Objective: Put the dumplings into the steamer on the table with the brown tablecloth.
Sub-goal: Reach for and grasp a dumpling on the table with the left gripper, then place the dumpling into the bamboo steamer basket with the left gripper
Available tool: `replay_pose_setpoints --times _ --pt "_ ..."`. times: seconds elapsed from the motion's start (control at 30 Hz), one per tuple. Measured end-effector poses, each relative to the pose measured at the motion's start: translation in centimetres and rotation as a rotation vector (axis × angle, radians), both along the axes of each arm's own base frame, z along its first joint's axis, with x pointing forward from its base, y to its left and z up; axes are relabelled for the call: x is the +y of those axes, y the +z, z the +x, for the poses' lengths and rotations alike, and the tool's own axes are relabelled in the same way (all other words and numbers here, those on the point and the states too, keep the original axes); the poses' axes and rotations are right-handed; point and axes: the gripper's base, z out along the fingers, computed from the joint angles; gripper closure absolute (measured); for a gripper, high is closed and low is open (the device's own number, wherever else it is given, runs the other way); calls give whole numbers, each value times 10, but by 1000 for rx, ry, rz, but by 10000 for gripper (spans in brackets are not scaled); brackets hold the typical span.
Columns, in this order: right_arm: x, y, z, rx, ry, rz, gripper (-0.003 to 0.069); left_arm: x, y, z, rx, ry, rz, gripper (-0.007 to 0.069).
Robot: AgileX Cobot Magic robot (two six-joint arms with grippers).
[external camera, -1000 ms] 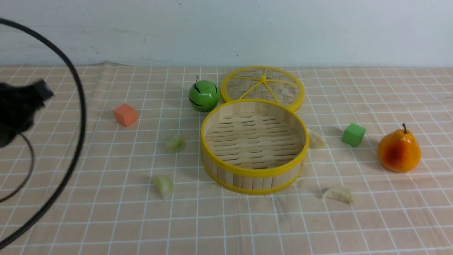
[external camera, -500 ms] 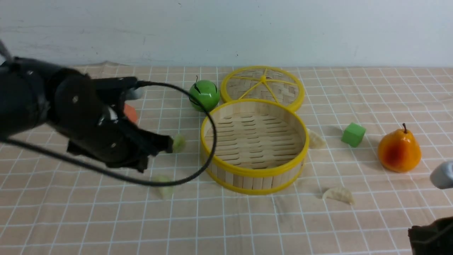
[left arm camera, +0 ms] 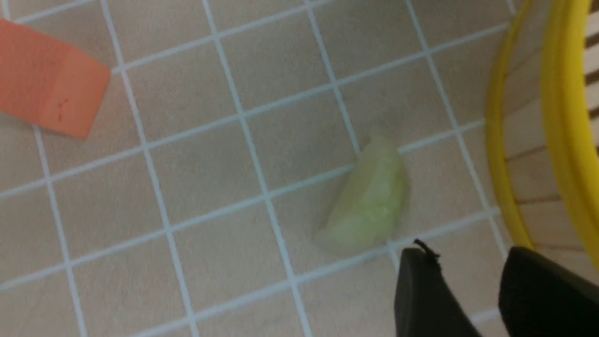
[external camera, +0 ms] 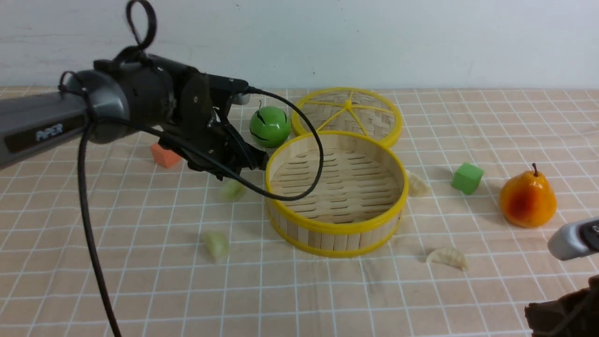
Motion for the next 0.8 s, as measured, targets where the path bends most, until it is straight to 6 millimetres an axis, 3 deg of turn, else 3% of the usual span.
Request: replay_pose_setpoints --times 0.13,0.33,0.47,0.67,0.8 --pt "2 1 0 7 -13 33 673 -3 -18 12 -54 -8 6 231" --pt "3 1 0 13 -22 60 668 -3 -42 20 -64 0 40 197" --pt "3 1 0 13 -22 60 664 -1 -55 21 -25 55 46 224" --pt "3 1 0 14 -23 62 661 2 -58 19 30 130 45 389" --pt "3 1 0 15 -25 67 658 3 -55 19 52 177 35 384"
